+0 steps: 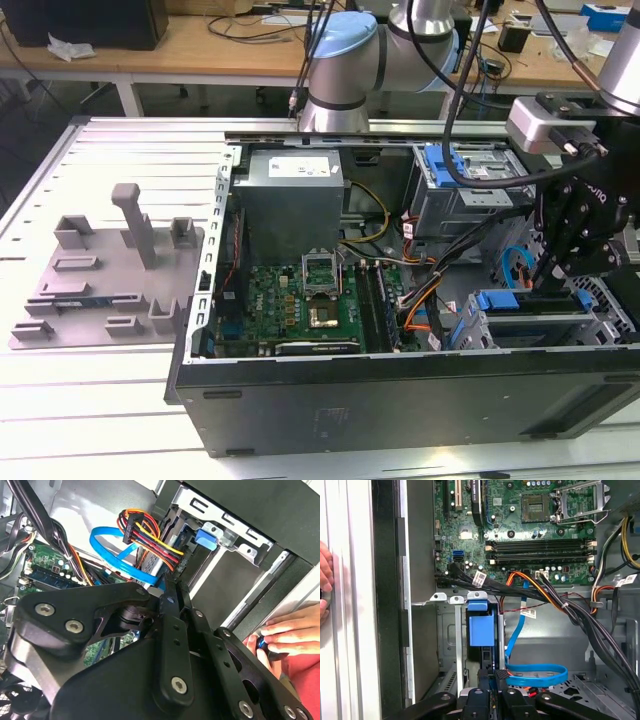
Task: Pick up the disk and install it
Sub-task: 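Insert the second disk wire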
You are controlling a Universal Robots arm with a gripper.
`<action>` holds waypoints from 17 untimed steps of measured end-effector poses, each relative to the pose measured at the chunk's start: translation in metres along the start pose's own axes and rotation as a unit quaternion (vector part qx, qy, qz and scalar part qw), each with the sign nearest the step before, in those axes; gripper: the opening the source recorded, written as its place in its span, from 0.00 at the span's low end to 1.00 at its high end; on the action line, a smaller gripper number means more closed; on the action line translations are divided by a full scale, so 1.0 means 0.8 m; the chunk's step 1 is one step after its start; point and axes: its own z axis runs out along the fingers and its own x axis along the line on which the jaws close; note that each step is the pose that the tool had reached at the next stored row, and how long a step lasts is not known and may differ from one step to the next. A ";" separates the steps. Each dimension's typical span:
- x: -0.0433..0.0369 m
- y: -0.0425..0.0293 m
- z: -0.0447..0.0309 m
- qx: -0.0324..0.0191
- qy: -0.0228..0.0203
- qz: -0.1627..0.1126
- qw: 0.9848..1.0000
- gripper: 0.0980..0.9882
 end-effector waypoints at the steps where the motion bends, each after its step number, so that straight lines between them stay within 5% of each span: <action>1: 0.000 0.0000 0.0003 0.000 0.000 0.000 1.000 0.07; 17: 0.000 -0.0009 0.0043 0.000 0.000 0.000 1.000 0.07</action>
